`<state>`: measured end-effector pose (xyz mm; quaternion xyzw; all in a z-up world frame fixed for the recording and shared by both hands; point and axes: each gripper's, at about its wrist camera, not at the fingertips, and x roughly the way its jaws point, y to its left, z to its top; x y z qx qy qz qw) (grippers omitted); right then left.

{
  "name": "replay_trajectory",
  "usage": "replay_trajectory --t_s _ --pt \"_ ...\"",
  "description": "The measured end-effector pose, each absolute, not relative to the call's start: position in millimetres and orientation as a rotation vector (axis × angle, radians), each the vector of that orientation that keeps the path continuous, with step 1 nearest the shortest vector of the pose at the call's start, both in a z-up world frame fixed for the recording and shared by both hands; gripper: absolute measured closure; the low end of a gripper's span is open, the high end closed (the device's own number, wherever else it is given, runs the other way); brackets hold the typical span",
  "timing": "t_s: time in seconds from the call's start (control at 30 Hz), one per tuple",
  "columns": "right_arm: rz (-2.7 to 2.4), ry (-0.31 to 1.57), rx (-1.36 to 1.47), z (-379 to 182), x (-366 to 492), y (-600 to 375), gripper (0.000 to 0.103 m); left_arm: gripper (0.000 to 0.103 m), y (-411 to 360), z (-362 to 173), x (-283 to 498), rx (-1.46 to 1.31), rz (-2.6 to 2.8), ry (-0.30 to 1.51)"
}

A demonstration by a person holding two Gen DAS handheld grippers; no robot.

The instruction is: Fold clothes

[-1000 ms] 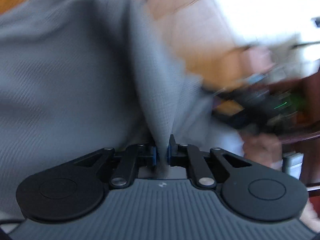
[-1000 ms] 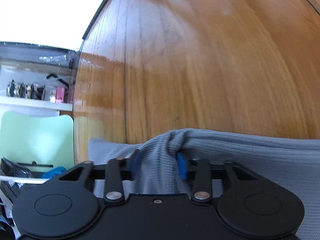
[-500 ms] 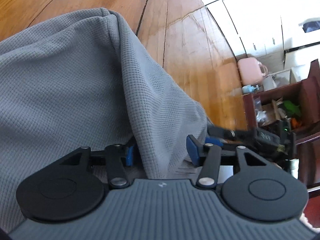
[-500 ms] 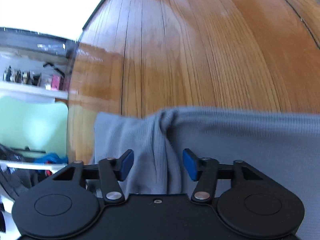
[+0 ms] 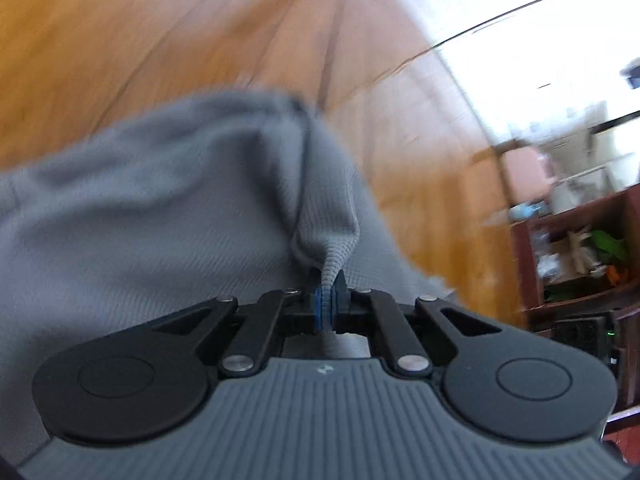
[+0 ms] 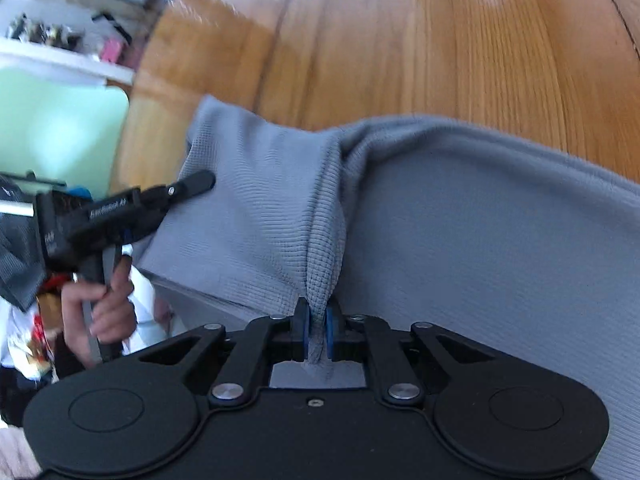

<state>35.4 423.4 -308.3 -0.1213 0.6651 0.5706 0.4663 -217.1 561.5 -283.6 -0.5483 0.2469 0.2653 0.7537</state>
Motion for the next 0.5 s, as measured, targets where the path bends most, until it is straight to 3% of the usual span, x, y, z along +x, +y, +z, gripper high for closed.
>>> replay_trajectory --t_s 0.03,0.1,0.2,0.23,0.27,0.3,0.33,0.43,0.5 --pt "1.395 1.628 -0.321 -310 34 424 0.084 0.097 562 -286 -216 -1.195 0.585 0.572" --pt "1.420 1.629 -0.337 -314 35 420 0.067 0.096 565 -280 -213 -1.174 0.575 0.600" --pt "1.417 1.588 -0.227 -310 44 418 0.052 0.077 571 -275 -223 -1.167 0.554 0.534" --pt "1.411 1.560 -0.172 -307 51 416 0.050 0.074 573 -274 -226 -1.165 0.543 0.500" --pt "1.373 1.548 -0.149 -307 58 417 0.038 0.074 576 -273 -227 -1.151 0.526 0.471" --pt "1.334 1.535 -0.125 -306 65 419 0.034 0.074 579 -270 -226 -1.140 0.516 0.455" --pt "1.296 1.521 -0.102 -306 72 420 0.034 0.073 583 -269 -226 -1.139 0.508 0.438" --pt "1.292 1.542 -0.007 -312 85 434 0.034 0.055 593 -268 -226 -1.139 0.484 0.392" --pt "1.278 1.646 0.119 -327 90 447 0.034 0.056 600 -284 -217 -1.195 0.471 0.426"
